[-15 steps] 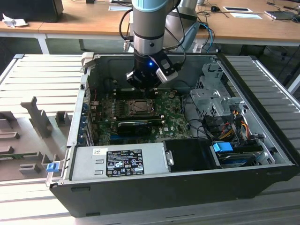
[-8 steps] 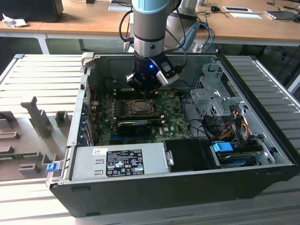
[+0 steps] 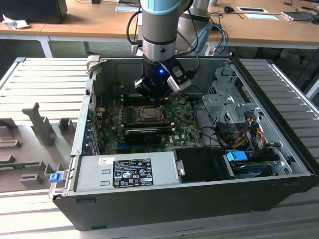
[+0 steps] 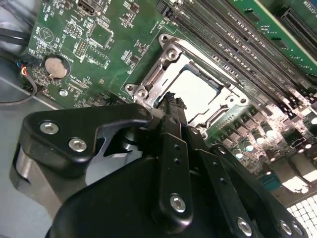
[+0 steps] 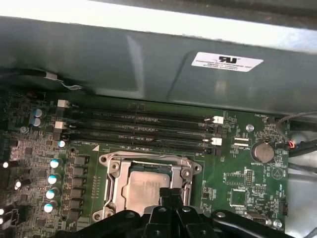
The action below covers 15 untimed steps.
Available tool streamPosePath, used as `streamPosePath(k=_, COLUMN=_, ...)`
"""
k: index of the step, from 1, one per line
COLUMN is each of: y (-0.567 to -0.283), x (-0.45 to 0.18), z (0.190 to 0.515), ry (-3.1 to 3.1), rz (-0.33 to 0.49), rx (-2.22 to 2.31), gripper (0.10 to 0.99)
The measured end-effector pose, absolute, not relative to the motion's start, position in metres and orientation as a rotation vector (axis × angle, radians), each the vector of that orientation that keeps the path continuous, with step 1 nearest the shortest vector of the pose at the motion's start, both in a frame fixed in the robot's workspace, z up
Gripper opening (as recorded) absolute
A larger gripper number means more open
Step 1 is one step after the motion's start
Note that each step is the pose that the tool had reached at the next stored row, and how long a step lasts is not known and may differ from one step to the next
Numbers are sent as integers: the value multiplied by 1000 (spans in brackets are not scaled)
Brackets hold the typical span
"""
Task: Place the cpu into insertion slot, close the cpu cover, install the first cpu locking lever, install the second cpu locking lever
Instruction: 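Install the second cpu locking lever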
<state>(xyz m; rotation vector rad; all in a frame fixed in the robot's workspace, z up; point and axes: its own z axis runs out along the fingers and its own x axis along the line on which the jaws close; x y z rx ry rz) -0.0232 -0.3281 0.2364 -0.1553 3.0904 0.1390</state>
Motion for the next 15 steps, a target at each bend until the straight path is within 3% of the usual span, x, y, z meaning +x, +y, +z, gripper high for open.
streamPosePath(k=11, y=-364, x=-24, z=237, ry=3093, rz=144, rx=-155, gripper=106)
streamPosePath(k=15, y=-375, x=-26, z=235, ry=3092, rz=181, rx=-160, gripper=106)
